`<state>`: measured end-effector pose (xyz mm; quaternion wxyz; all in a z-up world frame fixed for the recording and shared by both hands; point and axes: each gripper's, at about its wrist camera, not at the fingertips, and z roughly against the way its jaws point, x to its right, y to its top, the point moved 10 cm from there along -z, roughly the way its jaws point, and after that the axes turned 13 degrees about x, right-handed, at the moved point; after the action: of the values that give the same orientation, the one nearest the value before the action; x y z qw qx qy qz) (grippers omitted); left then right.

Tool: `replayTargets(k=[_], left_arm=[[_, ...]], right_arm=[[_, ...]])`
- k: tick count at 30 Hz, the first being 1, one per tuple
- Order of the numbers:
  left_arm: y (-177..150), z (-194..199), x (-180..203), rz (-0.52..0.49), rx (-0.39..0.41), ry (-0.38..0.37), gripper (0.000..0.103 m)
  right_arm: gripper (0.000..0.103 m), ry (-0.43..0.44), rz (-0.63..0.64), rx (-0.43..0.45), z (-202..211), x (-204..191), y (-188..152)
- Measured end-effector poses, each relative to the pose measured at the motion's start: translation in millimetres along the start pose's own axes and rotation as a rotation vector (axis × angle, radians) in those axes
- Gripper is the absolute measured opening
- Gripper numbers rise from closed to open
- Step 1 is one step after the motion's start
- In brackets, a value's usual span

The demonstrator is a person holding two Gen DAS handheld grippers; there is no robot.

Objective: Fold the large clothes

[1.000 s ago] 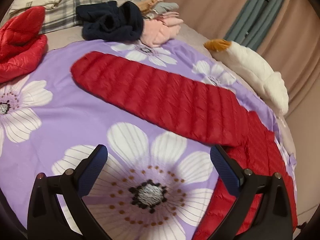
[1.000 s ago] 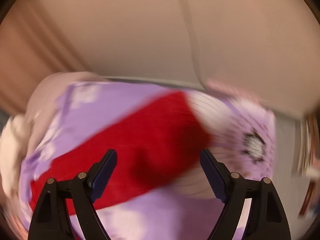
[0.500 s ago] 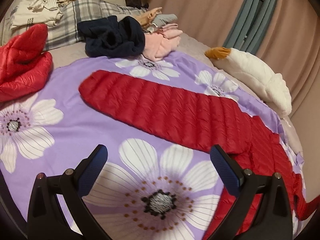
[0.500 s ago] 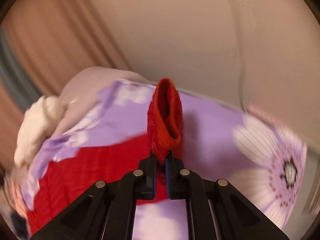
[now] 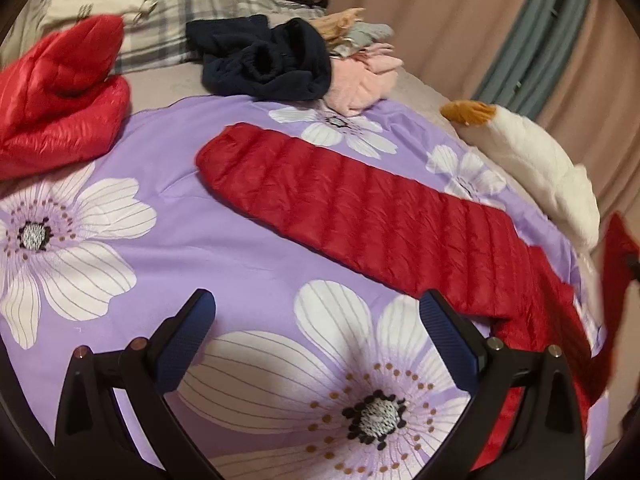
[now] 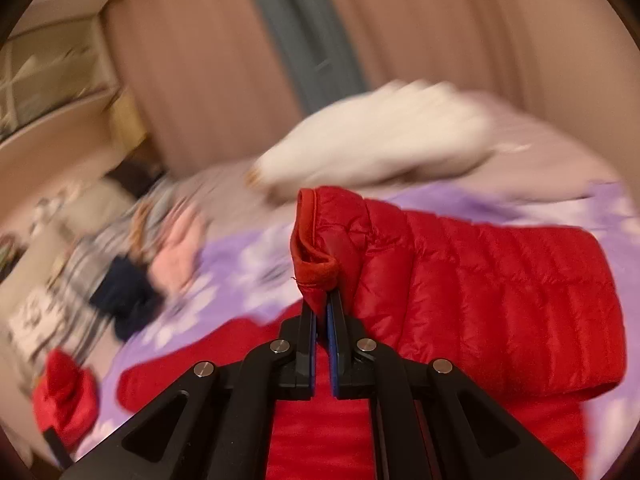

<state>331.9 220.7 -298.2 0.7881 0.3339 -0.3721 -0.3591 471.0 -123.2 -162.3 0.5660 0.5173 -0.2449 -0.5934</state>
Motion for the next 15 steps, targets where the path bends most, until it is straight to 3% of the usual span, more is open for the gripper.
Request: replayTargets(k=[2, 6, 11, 14, 15], left_arm=[[0.5, -7.1, -7.2, 0.018, -0.017, 0.008, 0.102], [-2.5, -23.5, -17.3, 0.087, -0.054, 0.009, 0.102], [0.4, -37.2, -19.9, 0.149, -0.074, -0.008, 0.102], [-3.4, -50.1, -21.9, 0.200, -0.135, -0.023, 0.102], [-5.4, -52.3, -24.8, 0.221, -0.159, -0.019, 0.101]], right_arm=[[0.007, -0.001, 0.031, -0.072, -22.4, -18.9, -25.9], [0.007, -0.018, 0.050, -0.133, -39.4, -21.0, -57.4], [0.007, -0.042, 0.013, -0.161, -35.7, -10.9, -60.5], [0.012, -0.053, 0.004, -0.193, -27.9, -9.6, -58.5], [0.020, -0.051, 0.001, -0.196, -21.4, -10.5, -58.1]])
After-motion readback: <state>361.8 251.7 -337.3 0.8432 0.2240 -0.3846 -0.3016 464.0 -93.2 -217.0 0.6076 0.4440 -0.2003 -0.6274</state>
